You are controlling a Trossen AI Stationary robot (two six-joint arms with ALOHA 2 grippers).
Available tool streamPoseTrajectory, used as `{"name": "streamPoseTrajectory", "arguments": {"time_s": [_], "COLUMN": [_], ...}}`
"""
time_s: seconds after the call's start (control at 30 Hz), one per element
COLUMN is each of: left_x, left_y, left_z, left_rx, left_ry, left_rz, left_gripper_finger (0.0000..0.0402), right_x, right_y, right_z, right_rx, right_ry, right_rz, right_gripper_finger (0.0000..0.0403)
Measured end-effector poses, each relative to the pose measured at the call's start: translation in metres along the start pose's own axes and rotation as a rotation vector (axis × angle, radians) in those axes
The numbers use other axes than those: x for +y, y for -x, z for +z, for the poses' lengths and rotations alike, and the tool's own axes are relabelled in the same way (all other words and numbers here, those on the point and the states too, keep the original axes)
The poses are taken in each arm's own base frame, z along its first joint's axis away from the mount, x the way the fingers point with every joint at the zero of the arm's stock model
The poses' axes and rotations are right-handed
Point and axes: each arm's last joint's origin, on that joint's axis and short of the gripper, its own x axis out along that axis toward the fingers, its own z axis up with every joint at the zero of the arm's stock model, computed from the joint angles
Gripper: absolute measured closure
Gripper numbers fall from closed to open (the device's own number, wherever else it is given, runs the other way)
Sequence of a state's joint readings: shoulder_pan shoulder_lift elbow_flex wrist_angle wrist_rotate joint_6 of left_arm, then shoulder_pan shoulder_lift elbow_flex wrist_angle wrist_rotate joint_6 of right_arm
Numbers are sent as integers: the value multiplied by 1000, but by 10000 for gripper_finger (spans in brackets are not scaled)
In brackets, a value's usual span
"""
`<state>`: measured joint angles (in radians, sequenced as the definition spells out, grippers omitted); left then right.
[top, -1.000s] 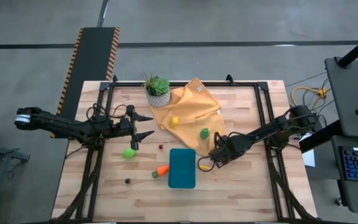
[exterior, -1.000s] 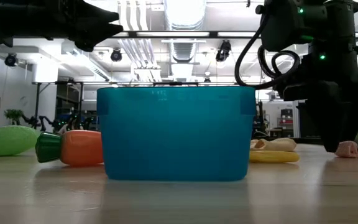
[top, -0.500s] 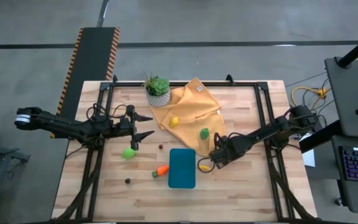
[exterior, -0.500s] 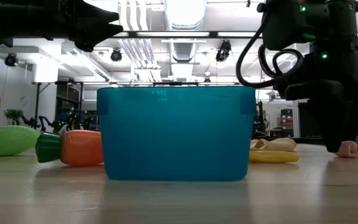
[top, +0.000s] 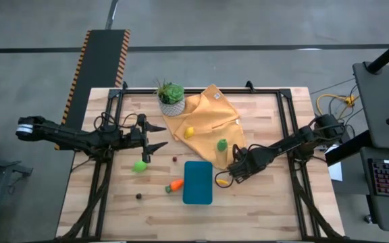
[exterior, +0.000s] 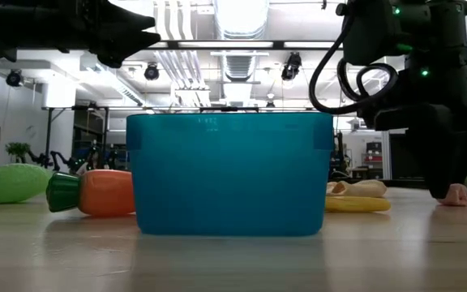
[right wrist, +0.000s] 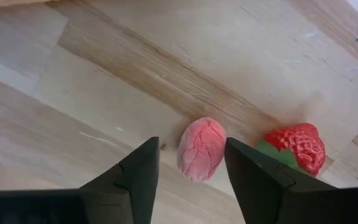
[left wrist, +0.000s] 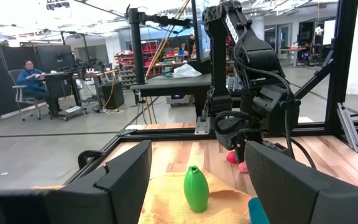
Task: Pick and placing Produce into tupperware
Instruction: Put the apricot into the bin
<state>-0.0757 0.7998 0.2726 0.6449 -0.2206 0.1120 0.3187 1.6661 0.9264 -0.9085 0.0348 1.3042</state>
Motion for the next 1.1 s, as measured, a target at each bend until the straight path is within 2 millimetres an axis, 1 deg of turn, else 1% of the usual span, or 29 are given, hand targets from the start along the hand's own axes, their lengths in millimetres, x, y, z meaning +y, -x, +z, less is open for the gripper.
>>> {"name": "streamPoseTrajectory", "arguments": {"time_s": [0.23, 0.53, 0.73, 1.0, 1.1], "left_x": [0, 0, 0, 0, 0], "left_y": [0, 0, 0, 0, 0], "left_z": [0, 0, 0, 0, 0], "left_rx": [0, 0, 0, 0, 0], "left_ry": [0, 0, 0, 0, 0], "left_rz": [0, 0, 0, 0, 0], "left_gripper_finger": [157, 157, 157, 157, 157], "right_x": [-3, -5, -4, -4, -5], "right_y": [-4, -7, -8, -8, -10], "right_z": [-3, -4, -3, -2, -3], "right_rx": [37, 36, 9, 1, 0], "right_ry": [7, 5, 7, 11, 18], "right_rz": [-6, -11, -8, -4, -7], "right_gripper_finger": [264, 287, 291, 283, 288]}}
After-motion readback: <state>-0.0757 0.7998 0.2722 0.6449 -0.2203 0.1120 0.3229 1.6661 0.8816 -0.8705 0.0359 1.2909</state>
